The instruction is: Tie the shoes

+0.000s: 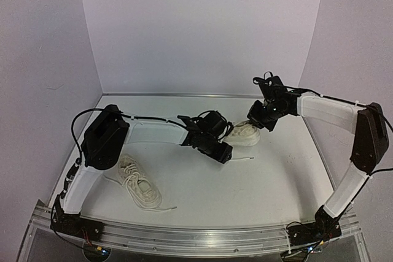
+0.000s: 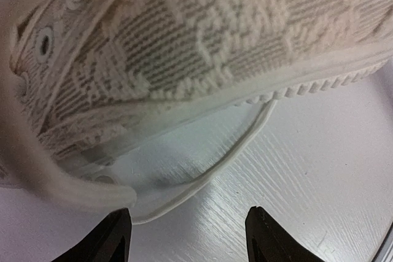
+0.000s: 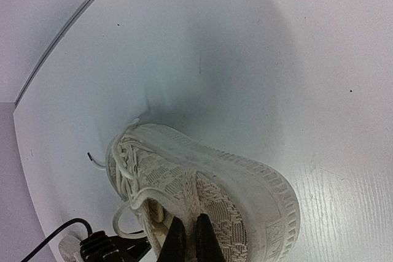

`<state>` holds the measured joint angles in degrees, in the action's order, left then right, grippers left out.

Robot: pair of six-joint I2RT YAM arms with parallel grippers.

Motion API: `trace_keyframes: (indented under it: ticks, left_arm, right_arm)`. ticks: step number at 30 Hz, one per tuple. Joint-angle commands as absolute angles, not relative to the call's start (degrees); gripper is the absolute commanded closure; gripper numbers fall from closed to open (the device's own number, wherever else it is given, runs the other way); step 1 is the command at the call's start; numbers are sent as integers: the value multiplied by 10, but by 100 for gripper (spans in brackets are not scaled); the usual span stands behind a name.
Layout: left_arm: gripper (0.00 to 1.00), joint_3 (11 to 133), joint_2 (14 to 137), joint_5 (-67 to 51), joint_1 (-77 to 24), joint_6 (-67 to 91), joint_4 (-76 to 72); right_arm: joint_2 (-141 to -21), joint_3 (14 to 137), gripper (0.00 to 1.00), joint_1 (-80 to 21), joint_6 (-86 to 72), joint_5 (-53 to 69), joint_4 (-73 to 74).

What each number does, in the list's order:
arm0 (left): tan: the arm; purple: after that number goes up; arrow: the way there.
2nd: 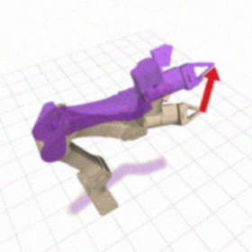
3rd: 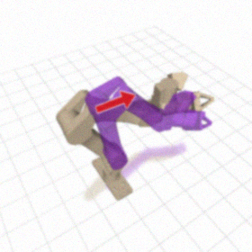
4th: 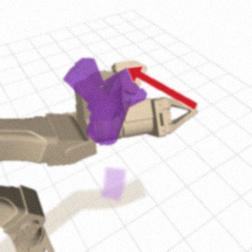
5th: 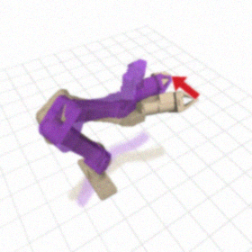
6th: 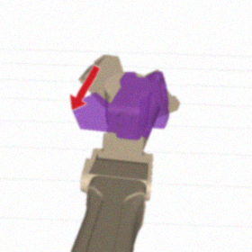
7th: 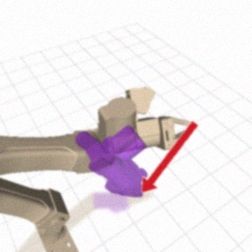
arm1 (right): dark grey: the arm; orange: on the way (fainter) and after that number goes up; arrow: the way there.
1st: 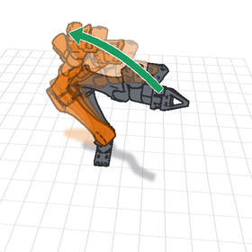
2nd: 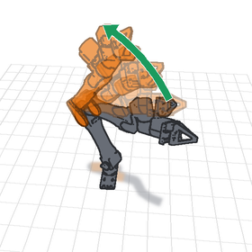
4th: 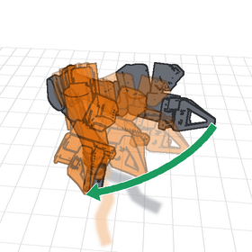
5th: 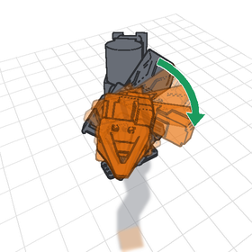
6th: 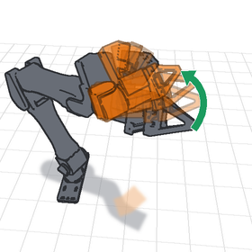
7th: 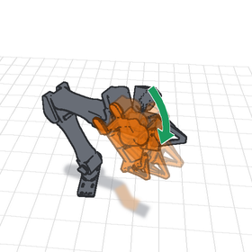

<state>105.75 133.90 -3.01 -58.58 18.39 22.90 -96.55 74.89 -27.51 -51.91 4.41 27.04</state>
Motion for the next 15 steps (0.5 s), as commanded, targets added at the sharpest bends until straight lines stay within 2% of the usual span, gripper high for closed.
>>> trace_keyframes:
  ticks: [1,6,9,15]
  left_arm:
    - [33,1083,1356,-11,-593,162,189]
    - [30,1099,1376,-7,-593,161,215]
    - [32,1121,1387,15,-593,157,274]
    - [46,1057,1325,40,-592,115,376]
  right_arm:
    - [-958,761,100,-277,-535,52,225]
    - [-957,762,100,-277,-534,54,224]
    - [-954,761,100,-277,-533,53,224]
    - [-943,751,100,-272,-530,53,225]
